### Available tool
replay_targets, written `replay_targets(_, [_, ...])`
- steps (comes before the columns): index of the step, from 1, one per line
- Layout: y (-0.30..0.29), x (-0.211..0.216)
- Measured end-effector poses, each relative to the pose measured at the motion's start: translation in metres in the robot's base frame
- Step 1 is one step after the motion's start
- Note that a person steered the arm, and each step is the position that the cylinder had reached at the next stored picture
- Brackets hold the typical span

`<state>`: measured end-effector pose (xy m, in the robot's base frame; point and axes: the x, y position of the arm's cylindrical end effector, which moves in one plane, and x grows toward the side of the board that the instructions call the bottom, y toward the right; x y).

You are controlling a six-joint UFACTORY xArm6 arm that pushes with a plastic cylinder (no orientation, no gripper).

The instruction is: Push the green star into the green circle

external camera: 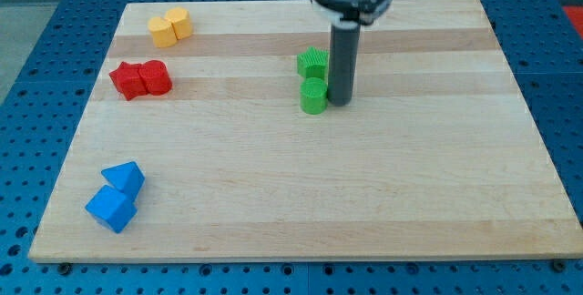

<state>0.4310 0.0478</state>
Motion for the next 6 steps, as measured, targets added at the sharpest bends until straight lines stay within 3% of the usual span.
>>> replay_targets(1, [0.004,0.031])
replay_targets(2, [0.047,-0.010])
replay_targets(3, [0.046,-0.114])
replay_targets(4, [0.013,-0.177])
replay_targets(6, [-0.039,-0.172])
